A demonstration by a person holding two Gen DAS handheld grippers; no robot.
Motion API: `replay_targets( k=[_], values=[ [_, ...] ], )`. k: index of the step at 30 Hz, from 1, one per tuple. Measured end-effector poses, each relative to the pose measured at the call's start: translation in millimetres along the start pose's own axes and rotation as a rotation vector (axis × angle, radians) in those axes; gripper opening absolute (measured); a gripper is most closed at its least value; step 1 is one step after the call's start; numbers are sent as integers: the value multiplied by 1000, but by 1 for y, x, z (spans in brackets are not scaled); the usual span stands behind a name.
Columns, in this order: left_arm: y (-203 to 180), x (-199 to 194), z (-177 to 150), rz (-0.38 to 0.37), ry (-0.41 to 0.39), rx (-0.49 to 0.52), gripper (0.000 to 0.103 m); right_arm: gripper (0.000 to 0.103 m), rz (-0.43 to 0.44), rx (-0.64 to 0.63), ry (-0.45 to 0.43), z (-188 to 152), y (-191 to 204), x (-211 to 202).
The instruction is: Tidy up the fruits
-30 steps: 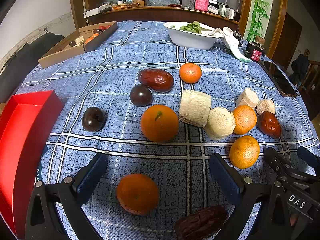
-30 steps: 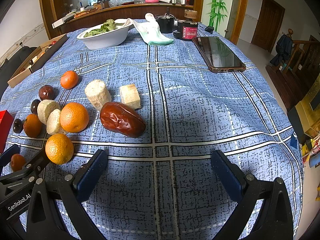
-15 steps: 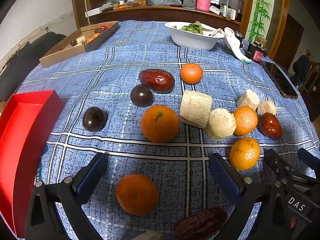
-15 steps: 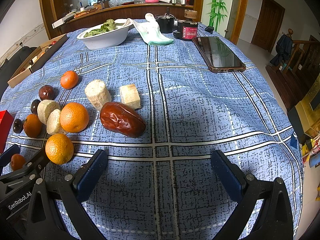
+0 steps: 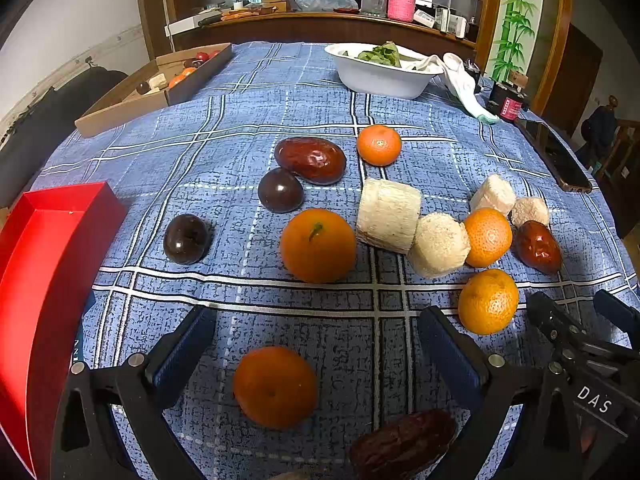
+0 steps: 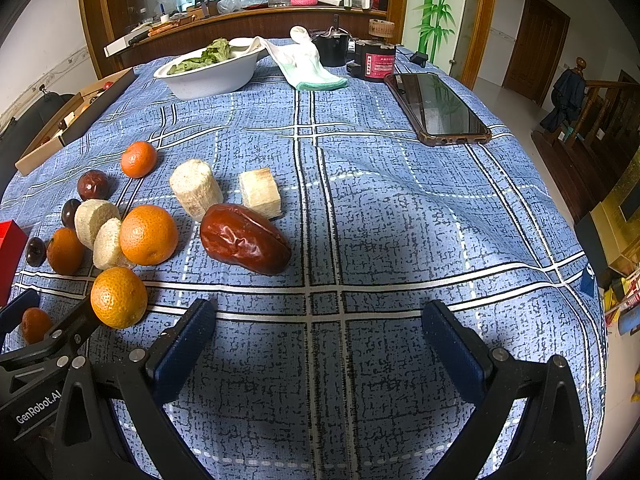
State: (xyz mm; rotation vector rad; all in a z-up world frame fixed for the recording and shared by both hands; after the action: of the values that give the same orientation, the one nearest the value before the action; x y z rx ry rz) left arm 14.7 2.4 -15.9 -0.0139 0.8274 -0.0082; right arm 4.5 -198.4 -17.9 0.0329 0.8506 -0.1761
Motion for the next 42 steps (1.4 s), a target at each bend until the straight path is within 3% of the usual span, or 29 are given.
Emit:
replay_targets(
  k=[33, 42],
  values=[
    [0, 0, 0, 1, 1, 1, 102, 103, 0, 1, 1, 1, 2, 2],
    [-2, 1, 2, -17, 43, 31, 102, 103, 7, -1, 24, -2, 0, -3]
  ],
)
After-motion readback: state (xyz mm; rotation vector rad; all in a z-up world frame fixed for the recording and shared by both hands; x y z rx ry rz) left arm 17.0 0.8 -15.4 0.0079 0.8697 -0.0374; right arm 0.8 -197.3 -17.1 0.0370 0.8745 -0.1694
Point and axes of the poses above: each gripper's, at about its wrist camera, not at the fingertips, and x roughly the way its jaws point, y to its left, z to its top, the point moved 2 cm from there along x, roughly the way its jaws point, and after that the axes turned 7 degrees about -y, right-handed, at the moved point
